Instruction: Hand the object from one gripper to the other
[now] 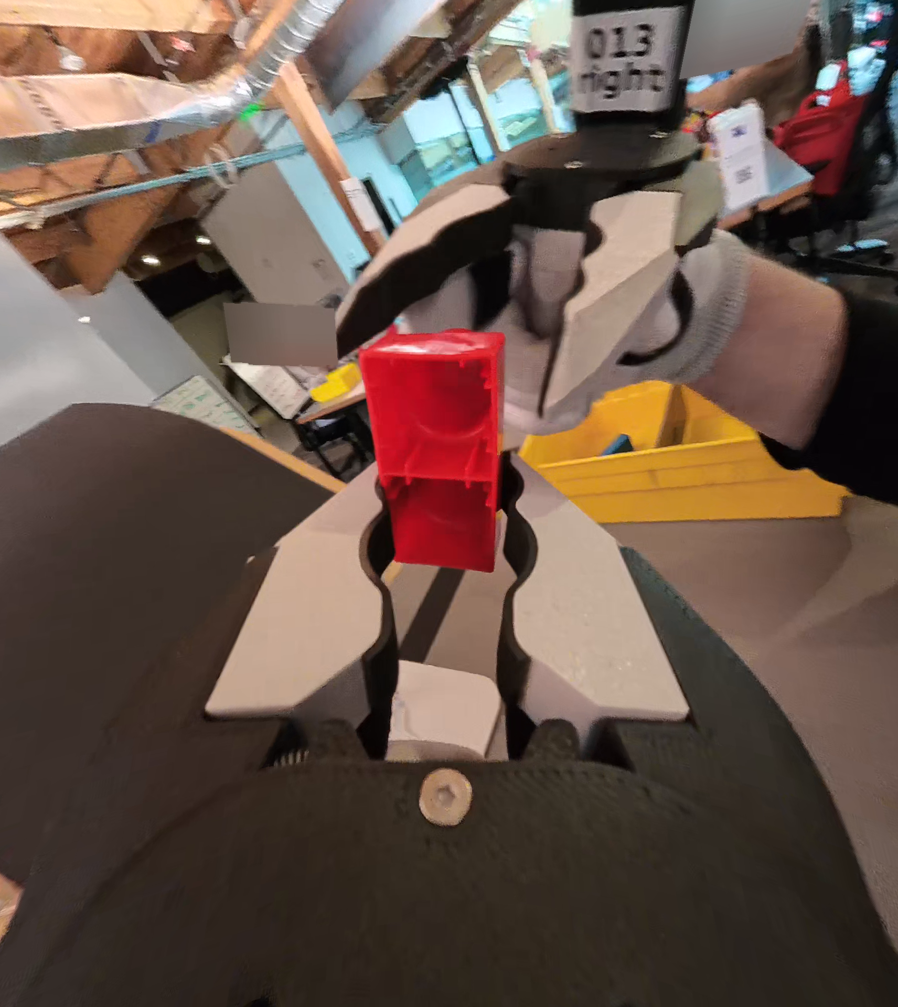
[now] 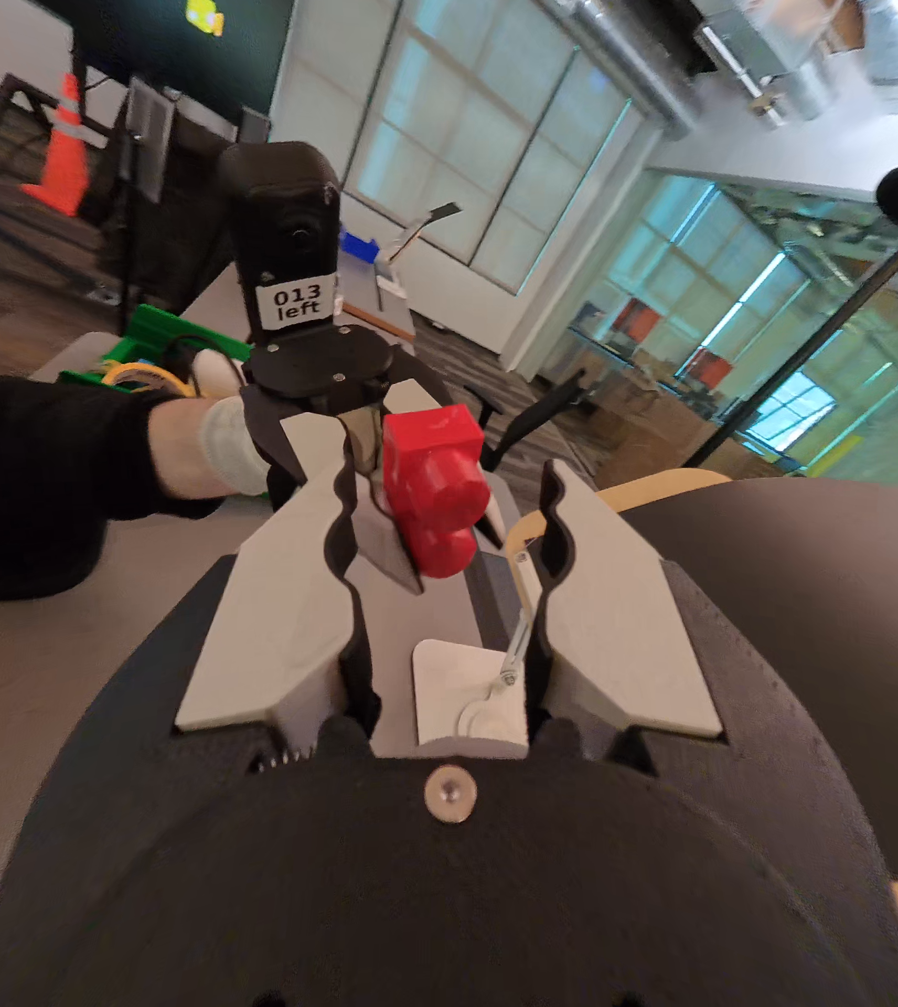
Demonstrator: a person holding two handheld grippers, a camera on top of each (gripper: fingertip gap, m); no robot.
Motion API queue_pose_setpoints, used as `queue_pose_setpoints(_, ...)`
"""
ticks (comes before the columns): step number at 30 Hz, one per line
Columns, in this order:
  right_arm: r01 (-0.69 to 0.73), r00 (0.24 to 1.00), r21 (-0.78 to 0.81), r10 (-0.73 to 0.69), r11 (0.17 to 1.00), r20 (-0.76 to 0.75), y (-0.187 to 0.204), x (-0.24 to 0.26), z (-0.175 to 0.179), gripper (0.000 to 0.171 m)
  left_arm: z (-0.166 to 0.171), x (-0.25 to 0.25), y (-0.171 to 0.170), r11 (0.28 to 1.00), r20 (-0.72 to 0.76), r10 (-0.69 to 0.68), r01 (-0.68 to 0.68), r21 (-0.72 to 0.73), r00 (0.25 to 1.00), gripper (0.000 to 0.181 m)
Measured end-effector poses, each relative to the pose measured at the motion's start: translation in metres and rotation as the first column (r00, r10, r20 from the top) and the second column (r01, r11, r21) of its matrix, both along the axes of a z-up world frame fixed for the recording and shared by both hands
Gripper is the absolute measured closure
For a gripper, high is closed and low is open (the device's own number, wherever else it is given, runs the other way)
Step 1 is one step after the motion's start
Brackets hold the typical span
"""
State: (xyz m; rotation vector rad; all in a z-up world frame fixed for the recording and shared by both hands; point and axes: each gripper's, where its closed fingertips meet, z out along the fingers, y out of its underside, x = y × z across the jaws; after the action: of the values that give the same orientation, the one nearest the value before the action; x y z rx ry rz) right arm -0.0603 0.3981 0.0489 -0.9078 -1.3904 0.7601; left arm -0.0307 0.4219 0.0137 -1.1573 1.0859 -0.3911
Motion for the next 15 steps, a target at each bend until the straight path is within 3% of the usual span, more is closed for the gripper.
queue_pose_setpoints(4,0.086,0.995,-0.030,-0.087,0.996,-0.057,0.012,-0.004,0.012,0.102,0.019,-0.029,0.028,0.966,0.086,0.241,-0.247,0.073,0.967,0.146)
queue_pose_setpoints(7,0.156,0.983,-0.092,-0.164,0.983,-0.086,0.024,-0.010,0.018,0.102,0.026,-0.055,0.046,0.866,0.088,0.462,-0.471,0.166,0.882,0.146)
queue_pose_setpoints(9,0.187,0.976,-0.117,-0.198,0.975,-0.086,0.028,-0.016,0.017,0.102,0.030,-0.070,0.053,0.762,0.068,0.599,-0.594,0.256,0.798,0.146)
queue_pose_setpoints(12,0.217,0.969,-0.131,-0.230,0.967,-0.095,0.028,-0.027,0.017,0.106,0.032,-0.081,0.057,0.666,0.052,0.696,-0.670,0.328,0.716,0.146)
queue_pose_setpoints(15,0.265,0.955,-0.160,-0.281,0.951,-0.091,0.035,-0.039,0.012,0.119,0.029,-0.083,0.061,0.625,0.027,0.739,-0.700,0.347,0.673,0.146)
